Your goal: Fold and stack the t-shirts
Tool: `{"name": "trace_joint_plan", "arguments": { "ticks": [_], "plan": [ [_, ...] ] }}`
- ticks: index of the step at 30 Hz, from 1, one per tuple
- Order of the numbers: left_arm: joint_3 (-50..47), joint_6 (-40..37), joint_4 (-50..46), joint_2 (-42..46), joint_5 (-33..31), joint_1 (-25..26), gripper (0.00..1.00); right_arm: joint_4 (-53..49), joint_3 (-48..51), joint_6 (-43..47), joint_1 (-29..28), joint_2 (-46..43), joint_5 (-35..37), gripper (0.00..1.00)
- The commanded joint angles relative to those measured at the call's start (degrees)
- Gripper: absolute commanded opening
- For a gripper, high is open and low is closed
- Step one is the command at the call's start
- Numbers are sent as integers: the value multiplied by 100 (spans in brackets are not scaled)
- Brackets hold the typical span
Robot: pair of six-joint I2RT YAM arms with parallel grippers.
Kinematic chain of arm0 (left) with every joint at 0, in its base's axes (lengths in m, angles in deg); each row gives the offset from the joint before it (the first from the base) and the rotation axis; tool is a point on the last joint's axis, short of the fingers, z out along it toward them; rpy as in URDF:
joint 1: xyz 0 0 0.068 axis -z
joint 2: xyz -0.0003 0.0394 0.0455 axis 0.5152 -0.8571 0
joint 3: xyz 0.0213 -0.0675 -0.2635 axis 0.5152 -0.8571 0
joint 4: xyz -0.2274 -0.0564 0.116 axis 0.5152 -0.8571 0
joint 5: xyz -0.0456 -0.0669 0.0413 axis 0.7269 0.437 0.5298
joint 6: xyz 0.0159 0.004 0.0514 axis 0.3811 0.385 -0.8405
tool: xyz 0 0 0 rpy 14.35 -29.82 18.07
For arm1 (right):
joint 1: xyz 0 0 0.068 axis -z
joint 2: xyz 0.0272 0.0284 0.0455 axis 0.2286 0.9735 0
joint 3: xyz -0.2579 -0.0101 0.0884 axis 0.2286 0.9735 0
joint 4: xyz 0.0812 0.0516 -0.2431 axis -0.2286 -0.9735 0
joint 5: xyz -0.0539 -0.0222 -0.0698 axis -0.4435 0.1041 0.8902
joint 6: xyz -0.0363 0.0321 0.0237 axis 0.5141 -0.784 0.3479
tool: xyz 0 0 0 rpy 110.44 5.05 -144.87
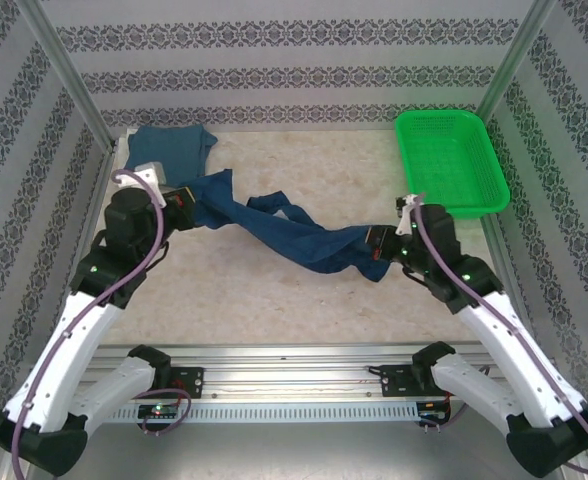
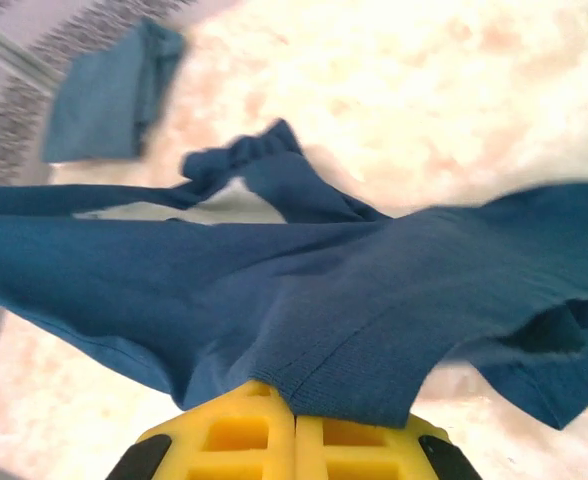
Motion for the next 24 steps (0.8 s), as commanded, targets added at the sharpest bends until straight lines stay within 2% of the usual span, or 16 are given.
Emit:
{"name": "trace_joint_plan", "arguments": {
  "ticks": [1, 9, 13, 18, 20, 22, 24],
  "plan": [
    [616, -388, -408, 277, -167, 43, 0, -625, -707, 225, 6, -254, -625, 0],
    [2425, -622, -761, 407, 317, 39, 0, -1239, -2679, 340, -46, -475, -1220, 0],
    [3254, -710, -983, 226, 590, 36, 0, -1510, -3388, 483, -47, -307, -1244, 0],
    [3643, -1109, -1344, -293, 78, 36, 1, -1727, -3500, 879, 39, 140, -770, 0],
    [3629, -1337, -1317, -618, -146, 42, 2, -1634, -3333, 1044, 307, 371, -677, 0],
    [3569, -1523, -1266, -1012, -424, 43, 1, -1394, -3134, 1095, 803, 689, -1105, 0],
    [3224, -1722, -813, -1317, -637, 22, 1, -1086, -2891, 1102, 1396, 1084, -1284, 0]
  ]
}}
